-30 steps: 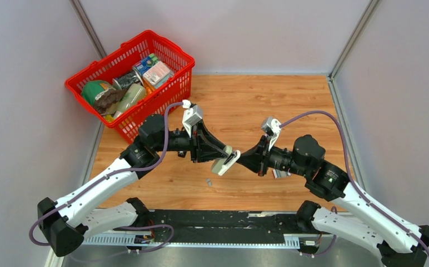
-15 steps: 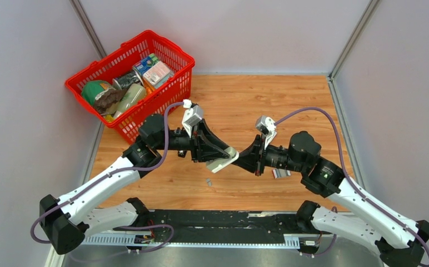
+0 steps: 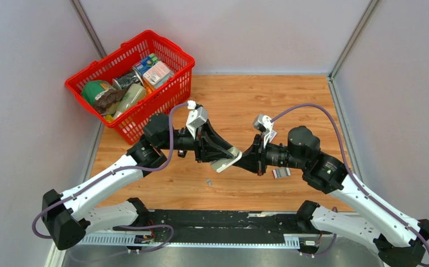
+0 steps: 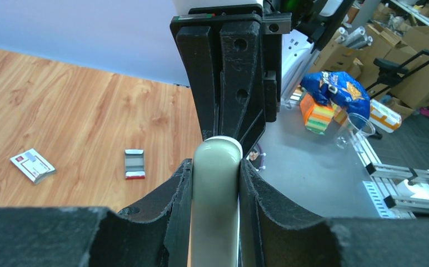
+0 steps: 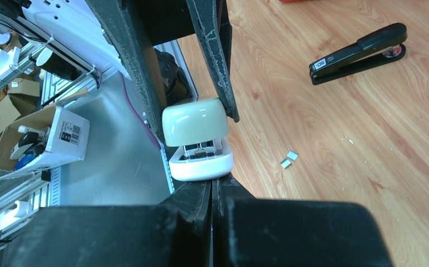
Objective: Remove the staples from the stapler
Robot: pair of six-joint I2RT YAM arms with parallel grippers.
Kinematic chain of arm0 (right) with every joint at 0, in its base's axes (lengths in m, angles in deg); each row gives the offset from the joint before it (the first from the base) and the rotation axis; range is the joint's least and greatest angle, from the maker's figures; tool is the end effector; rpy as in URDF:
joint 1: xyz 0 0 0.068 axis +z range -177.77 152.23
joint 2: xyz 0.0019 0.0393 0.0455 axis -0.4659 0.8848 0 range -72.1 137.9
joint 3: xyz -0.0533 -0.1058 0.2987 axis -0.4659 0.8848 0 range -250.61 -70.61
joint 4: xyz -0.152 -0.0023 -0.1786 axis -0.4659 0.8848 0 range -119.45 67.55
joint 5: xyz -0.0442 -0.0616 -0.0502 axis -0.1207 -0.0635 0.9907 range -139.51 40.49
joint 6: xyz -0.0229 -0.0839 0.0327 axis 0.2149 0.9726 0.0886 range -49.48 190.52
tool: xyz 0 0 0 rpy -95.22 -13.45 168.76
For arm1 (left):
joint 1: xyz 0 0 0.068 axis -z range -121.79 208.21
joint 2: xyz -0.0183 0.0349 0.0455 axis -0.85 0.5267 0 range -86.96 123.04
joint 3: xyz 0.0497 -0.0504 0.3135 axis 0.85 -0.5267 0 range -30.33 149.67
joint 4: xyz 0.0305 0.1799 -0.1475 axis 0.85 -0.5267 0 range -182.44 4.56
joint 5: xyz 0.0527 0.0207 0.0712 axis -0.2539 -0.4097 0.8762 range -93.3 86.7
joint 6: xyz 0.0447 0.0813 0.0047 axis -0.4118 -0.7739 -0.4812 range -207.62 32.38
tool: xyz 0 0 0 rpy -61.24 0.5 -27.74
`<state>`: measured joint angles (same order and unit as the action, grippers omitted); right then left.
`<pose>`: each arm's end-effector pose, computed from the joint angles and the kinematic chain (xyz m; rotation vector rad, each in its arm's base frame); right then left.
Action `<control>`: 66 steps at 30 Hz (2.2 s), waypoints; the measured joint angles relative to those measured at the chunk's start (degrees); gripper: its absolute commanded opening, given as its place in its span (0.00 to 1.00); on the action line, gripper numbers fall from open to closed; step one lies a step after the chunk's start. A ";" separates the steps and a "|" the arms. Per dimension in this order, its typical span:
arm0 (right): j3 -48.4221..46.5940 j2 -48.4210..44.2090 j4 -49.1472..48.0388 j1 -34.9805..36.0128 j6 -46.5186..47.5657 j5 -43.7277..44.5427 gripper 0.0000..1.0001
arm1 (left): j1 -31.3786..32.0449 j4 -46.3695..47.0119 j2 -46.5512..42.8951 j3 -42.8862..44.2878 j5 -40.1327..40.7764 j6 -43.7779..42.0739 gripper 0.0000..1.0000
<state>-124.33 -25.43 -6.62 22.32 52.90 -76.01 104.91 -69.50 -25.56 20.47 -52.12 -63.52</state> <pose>0.0708 0.1428 0.3874 -0.8907 1.7994 1.2197 0.1064 -0.2045 0.4204 1.0679 1.3776 -1.5693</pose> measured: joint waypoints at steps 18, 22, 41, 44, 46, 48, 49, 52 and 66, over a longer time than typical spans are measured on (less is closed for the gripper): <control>4.22 -5.73 0.92 0.04 1.64 12.98 0.00 | 4.76 -13.81 0.68 6.43 14.36 -11.39 0.00; 6.75 -7.61 0.11 0.28 1.33 18.45 0.00 | 5.01 -18.47 1.84 8.66 23.21 -13.03 0.00; 13.22 2.34 -0.61 0.79 -6.03 35.23 0.00 | -8.92 -27.87 24.85 15.02 49.79 -9.29 0.00; 13.53 3.65 -0.94 0.79 -6.80 35.23 0.00 | -10.51 -28.74 29.97 17.46 51.23 -8.79 0.00; 13.55 4.24 -1.25 0.79 -7.06 35.23 0.00 | -11.41 -29.86 34.12 20.04 52.15 -8.70 0.00; 13.55 4.72 -1.68 0.79 -7.23 35.26 0.00 | -12.22 -30.53 38.01 22.49 53.09 -8.52 0.00; 13.55 4.98 -1.97 0.79 -7.28 35.26 0.01 | -12.52 -30.69 39.71 23.32 53.59 -8.41 0.02; 13.55 5.42 -2.45 0.79 -7.48 35.23 0.02 | -13.11 -30.84 42.95 23.96 54.38 -7.93 0.07; 13.57 5.81 -2.56 0.79 -7.63 35.26 0.19 | -13.79 -31.45 48.06 24.70 55.80 -6.86 0.61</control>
<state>-110.75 -19.61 -9.17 23.11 45.27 -40.75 91.12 -100.95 22.51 45.17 3.68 -70.38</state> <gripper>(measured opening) 0.127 0.487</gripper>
